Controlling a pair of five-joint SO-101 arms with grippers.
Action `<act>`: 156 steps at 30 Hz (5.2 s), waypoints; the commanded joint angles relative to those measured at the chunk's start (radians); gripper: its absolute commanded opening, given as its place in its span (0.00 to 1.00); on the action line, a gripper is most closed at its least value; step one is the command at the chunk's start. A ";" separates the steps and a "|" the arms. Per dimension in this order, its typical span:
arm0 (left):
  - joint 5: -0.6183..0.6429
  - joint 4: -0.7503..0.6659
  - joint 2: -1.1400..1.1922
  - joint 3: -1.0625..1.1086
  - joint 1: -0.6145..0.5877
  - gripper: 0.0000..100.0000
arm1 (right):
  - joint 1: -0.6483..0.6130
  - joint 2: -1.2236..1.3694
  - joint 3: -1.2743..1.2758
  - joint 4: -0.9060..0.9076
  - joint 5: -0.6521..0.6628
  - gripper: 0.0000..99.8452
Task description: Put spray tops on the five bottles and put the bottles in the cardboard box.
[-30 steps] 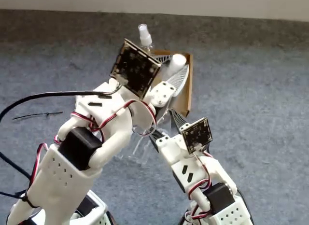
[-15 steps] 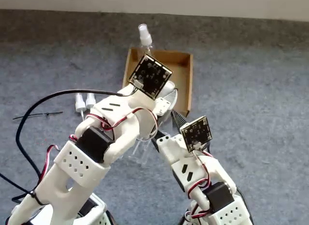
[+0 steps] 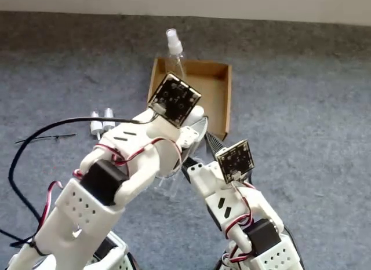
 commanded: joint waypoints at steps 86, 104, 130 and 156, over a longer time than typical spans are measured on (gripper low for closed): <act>0.049 -0.517 -0.022 0.618 -0.766 0.15 | 0.021 1.043 -0.486 -0.845 -0.003 0.00; 0.049 -0.522 -0.022 0.619 -0.754 0.15 | 0.056 1.707 -0.697 -1.291 -0.009 0.00; 0.049 -0.522 -0.022 0.619 -0.743 0.15 | 0.087 2.041 -0.944 -1.326 -0.011 0.00; 0.049 -0.522 -0.022 0.621 -0.743 0.15 | 0.088 2.043 -0.934 -1.320 -0.008 0.01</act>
